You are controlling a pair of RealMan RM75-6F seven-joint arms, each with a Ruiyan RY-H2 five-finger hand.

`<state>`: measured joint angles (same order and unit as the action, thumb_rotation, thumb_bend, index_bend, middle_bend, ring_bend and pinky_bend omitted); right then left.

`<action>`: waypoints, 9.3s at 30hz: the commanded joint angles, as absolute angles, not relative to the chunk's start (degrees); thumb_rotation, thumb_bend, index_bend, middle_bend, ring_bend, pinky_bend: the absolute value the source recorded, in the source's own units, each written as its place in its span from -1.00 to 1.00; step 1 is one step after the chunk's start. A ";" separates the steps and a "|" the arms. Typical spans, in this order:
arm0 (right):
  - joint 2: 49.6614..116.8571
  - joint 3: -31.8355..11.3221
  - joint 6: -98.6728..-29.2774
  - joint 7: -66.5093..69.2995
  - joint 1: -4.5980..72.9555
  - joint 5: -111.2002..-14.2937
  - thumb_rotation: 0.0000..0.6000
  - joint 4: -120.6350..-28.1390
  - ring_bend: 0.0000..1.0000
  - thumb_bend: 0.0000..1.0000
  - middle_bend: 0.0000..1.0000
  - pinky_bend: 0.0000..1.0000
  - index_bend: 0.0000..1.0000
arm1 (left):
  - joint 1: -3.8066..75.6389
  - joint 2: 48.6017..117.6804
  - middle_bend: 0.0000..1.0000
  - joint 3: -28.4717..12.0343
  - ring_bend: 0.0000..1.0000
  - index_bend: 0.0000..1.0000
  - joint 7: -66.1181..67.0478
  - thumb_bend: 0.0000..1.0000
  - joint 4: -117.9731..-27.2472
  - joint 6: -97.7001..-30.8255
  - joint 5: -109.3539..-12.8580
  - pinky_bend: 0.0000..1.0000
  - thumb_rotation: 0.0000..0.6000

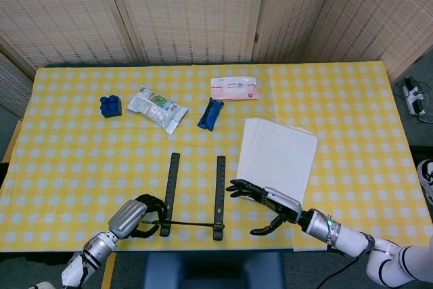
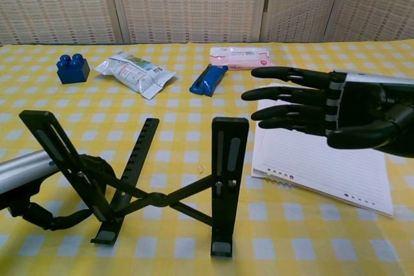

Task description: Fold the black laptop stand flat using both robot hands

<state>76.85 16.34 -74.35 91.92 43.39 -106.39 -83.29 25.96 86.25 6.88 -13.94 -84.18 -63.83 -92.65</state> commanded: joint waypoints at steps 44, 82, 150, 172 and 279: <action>91.45 1.08 -53.86 31.19 43.16 -87.03 1.00 -88.50 -0.85 -0.56 -0.84 -0.95 -1.00 | 23.21 74.67 -0.63 7.13 -0.88 -0.66 -14.00 -0.08 -91.53 -72.76 -96.77 -0.86 1.00; 86.14 3.27 -64.20 -2.37 37.61 -100.60 1.00 -83.85 -1.00 -0.56 -1.00 -1.00 -1.00 | 38.38 78.31 -0.84 -4.43 -1.00 -0.69 9.71 -0.31 -76.57 -53.31 -84.54 -0.99 1.00; 113.67 3.00 -69.74 -7.01 41.44 -104.42 1.00 -47.86 -1.00 -0.56 -1.00 -1.00 -1.00 | 44.54 96.66 -1.00 -4.33 -1.00 -0.90 -0.04 -0.40 -58.95 -48.73 -80.99 -1.00 1.00; 119.25 4.29 -75.70 -4.71 42.48 -106.78 1.00 -38.86 -1.00 -0.56 -1.00 -1.00 -1.00 | 45.06 96.51 -1.00 -4.72 -1.00 -0.90 -4.29 -0.39 -61.01 -46.62 -79.83 -1.00 1.00; 98.11 -3.50 -34.31 -16.89 66.86 -83.74 1.00 -75.77 -0.87 -0.37 -0.81 -0.99 -0.89 | 38.83 82.39 -1.00 -6.29 -1.00 -0.96 -10.57 -0.40 -78.56 -53.94 -78.16 -1.00 1.00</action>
